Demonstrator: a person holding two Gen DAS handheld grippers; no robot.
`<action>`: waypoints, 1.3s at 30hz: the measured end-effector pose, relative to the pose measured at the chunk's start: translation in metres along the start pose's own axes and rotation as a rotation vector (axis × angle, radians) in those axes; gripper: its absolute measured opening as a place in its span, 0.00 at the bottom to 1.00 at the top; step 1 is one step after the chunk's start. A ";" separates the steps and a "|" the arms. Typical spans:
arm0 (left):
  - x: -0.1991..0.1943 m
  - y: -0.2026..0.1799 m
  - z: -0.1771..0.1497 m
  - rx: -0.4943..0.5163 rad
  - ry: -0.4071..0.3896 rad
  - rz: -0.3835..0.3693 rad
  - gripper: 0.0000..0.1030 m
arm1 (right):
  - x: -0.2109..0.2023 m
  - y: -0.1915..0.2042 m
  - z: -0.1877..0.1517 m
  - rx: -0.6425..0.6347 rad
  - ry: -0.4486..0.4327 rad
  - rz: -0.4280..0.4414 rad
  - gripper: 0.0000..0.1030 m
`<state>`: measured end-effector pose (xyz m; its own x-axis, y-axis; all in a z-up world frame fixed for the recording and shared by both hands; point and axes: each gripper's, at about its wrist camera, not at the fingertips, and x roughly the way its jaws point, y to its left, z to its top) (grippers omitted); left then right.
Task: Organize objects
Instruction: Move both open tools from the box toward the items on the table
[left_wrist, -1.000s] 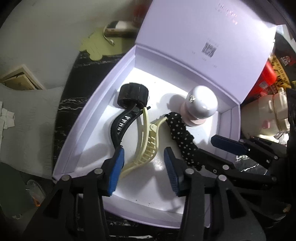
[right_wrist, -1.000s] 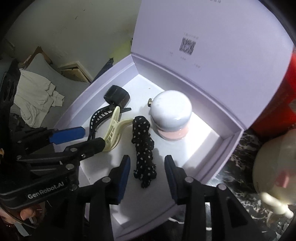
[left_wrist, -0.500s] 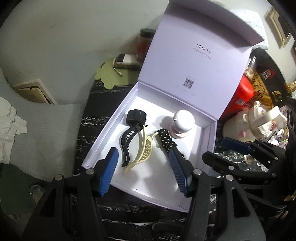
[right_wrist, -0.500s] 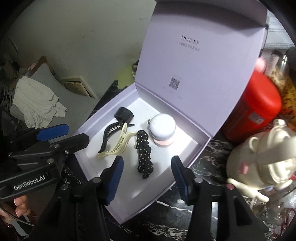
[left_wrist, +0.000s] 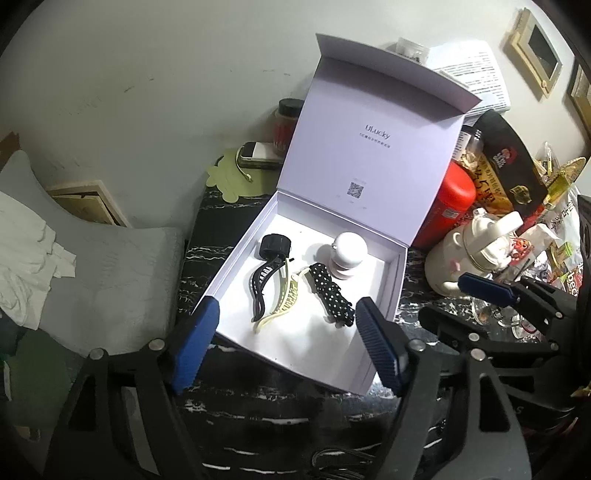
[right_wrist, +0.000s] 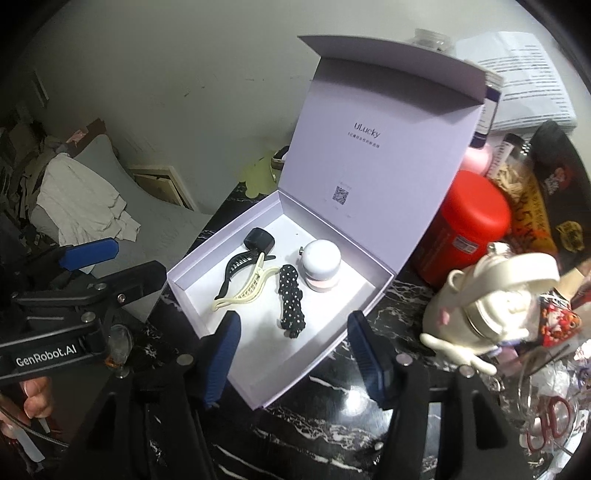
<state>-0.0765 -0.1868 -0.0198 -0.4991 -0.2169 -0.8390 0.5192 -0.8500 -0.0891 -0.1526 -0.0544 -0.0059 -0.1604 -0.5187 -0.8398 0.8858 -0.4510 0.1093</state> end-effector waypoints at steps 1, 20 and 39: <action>-0.004 -0.001 -0.002 0.001 -0.004 -0.002 0.74 | -0.005 0.000 -0.002 0.000 -0.006 -0.002 0.60; -0.049 -0.038 -0.037 0.047 -0.039 -0.039 0.80 | -0.067 -0.017 -0.051 0.039 -0.050 -0.062 0.60; -0.045 -0.112 -0.070 0.184 0.023 -0.151 0.80 | -0.096 -0.060 -0.122 0.153 -0.007 -0.132 0.60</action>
<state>-0.0636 -0.0479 -0.0092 -0.5447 -0.0713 -0.8356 0.3032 -0.9457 -0.1170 -0.1369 0.1107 0.0029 -0.2747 -0.4526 -0.8483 0.7804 -0.6204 0.0783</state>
